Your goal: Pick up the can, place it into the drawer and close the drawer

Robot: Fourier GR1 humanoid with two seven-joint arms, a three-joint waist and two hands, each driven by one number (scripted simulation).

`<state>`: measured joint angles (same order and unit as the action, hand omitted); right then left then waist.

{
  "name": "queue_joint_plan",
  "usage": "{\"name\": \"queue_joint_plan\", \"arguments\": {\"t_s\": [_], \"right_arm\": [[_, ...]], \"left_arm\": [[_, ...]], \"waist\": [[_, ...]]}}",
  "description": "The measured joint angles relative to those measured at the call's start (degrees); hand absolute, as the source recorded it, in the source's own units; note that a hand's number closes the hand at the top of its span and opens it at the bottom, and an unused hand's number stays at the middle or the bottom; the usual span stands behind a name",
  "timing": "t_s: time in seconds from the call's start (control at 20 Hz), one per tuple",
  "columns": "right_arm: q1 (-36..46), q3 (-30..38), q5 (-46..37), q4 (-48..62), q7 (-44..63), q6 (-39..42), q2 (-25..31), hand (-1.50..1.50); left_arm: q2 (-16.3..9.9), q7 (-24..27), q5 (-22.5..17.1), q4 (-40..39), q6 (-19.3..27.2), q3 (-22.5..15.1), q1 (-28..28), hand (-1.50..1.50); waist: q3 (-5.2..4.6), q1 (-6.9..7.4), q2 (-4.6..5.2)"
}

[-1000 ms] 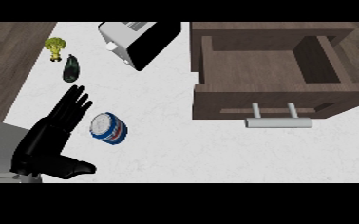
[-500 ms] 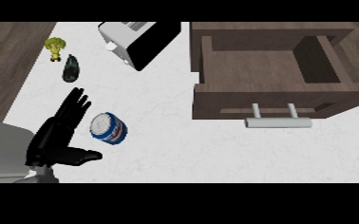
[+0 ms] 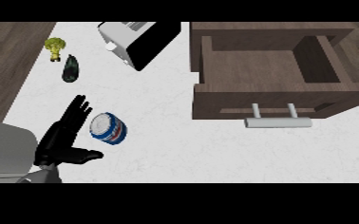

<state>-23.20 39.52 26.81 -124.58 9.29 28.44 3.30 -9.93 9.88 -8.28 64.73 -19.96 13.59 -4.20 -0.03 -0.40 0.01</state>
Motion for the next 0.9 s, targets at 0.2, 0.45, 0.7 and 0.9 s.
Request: {"name": "queue_joint_plan", "arguments": {"t_s": [0.2, 0.45, 0.7, 0.9], "right_arm": [[0.12, 1.16, 0.26, -0.44, 0.74, 0.77, -0.23, -1.50], [-0.14, 2.97, 3.06, -1.45, 2.71, 1.61, -0.11, -1.50], [-1.14, 4.90, 4.95, -2.60, 3.72, 3.11, -0.74, -1.50], [-0.20, 4.03, 4.20, -3.62, 4.55, 2.44, -1.57, -1.50]], "left_arm": [[-0.24, 2.80, 0.34, -4.05, -1.19, -0.01, 0.03, -1.50], [-0.25, 7.54, 1.66, -12.46, -1.48, -0.03, -2.87, -1.50], [0.28, 10.78, 2.29, -19.07, -1.61, -0.28, -5.83, -1.50], [0.94, 11.25, 1.27, -21.00, -1.98, -0.10, -6.96, -1.50]], "waist": [[0.01, 0.04, -0.01], [0.00, -0.08, 0.00], [0.01, -0.14, 0.00], [0.02, -0.03, -0.01]]}}
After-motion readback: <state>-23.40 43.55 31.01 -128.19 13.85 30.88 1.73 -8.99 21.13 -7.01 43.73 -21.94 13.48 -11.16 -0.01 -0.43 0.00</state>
